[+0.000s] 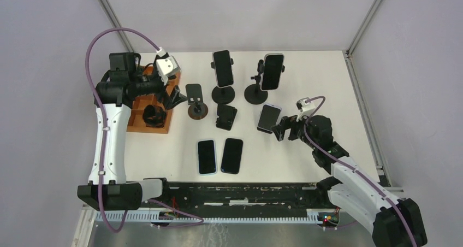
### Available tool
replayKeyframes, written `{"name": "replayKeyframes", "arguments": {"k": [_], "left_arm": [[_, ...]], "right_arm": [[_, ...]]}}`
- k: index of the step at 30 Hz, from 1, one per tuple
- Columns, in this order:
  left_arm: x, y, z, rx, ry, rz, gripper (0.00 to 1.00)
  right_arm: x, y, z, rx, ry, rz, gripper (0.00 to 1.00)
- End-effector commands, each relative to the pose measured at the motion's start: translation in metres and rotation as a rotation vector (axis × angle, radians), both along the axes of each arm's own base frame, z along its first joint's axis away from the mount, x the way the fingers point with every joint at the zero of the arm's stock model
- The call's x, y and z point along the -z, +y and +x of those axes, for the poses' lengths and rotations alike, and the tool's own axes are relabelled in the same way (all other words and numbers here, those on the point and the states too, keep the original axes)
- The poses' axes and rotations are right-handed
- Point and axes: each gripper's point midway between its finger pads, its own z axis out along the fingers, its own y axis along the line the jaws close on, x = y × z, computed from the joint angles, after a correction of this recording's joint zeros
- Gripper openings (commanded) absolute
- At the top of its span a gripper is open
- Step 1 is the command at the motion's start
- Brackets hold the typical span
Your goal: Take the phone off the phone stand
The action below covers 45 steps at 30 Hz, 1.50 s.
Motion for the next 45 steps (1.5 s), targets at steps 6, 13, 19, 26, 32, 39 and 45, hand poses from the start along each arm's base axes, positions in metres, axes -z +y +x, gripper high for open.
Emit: {"name": "replayKeyframes", "arguments": {"k": [6,13,19,26,32,39,45], "left_arm": [[-0.014,0.039,0.020,-0.338,-0.014,0.033,1.00],[0.026,0.032,0.019,-0.325,0.117,0.003,1.00],[0.024,0.025,0.021,-0.321,0.180,-0.046,1.00],[0.021,0.025,0.017,-0.330,0.185,-0.051,1.00],[0.028,0.027,0.010,-0.326,0.187,-0.029,1.00],[0.034,0.012,-0.002,-0.233,0.201,-0.052,0.96],[0.046,-0.014,-0.023,-0.089,0.218,-0.089,0.91]], "right_arm": [[0.004,0.027,0.029,-0.111,0.006,0.130,0.80],[0.013,0.047,0.039,-0.198,0.016,0.171,0.72],[0.015,0.053,0.043,-0.227,-0.003,0.194,0.67],[0.027,0.058,0.048,-0.256,0.010,0.170,0.51],[0.021,0.061,0.049,-0.271,-0.014,0.186,0.36],[0.004,0.066,0.044,-0.305,-0.047,0.241,0.10],[-0.027,0.071,0.029,-0.369,-0.088,0.285,0.00]]}}
